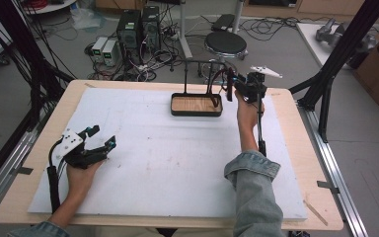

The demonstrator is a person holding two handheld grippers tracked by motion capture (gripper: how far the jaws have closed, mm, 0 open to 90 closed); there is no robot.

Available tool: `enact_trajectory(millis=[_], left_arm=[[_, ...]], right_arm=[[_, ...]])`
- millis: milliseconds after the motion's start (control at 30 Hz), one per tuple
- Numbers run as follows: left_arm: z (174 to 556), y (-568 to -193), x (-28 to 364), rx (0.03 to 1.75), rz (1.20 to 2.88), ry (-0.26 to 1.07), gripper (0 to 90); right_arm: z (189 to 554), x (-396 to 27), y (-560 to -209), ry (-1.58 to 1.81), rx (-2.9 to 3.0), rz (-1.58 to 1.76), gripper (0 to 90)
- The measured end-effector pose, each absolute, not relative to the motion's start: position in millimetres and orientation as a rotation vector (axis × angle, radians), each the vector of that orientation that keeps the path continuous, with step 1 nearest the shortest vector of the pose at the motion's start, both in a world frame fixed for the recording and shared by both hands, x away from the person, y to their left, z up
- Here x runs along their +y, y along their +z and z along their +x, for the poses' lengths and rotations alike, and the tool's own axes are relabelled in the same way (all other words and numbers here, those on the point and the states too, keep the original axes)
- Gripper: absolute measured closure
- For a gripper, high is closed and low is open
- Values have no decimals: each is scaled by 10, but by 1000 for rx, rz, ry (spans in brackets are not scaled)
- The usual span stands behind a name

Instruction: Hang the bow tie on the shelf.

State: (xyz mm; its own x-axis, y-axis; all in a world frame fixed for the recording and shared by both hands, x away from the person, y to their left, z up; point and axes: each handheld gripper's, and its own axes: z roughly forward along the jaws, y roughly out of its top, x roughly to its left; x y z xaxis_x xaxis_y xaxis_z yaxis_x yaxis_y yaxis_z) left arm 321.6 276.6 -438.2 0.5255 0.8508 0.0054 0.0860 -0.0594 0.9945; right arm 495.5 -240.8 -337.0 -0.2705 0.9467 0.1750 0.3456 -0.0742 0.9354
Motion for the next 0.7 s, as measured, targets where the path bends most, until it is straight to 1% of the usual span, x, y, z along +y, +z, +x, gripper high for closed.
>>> enact_trajectory(millis=[233,700], left_arm=[[3216,-4383,2765,841,1516,766,240],[3217,-4382,2767,842,1518,768,240]], right_arm=[[4924,-2433,-3337,1356,1619,1396,705],[4775,-2543,-3225,1380,1596,1363,529]])
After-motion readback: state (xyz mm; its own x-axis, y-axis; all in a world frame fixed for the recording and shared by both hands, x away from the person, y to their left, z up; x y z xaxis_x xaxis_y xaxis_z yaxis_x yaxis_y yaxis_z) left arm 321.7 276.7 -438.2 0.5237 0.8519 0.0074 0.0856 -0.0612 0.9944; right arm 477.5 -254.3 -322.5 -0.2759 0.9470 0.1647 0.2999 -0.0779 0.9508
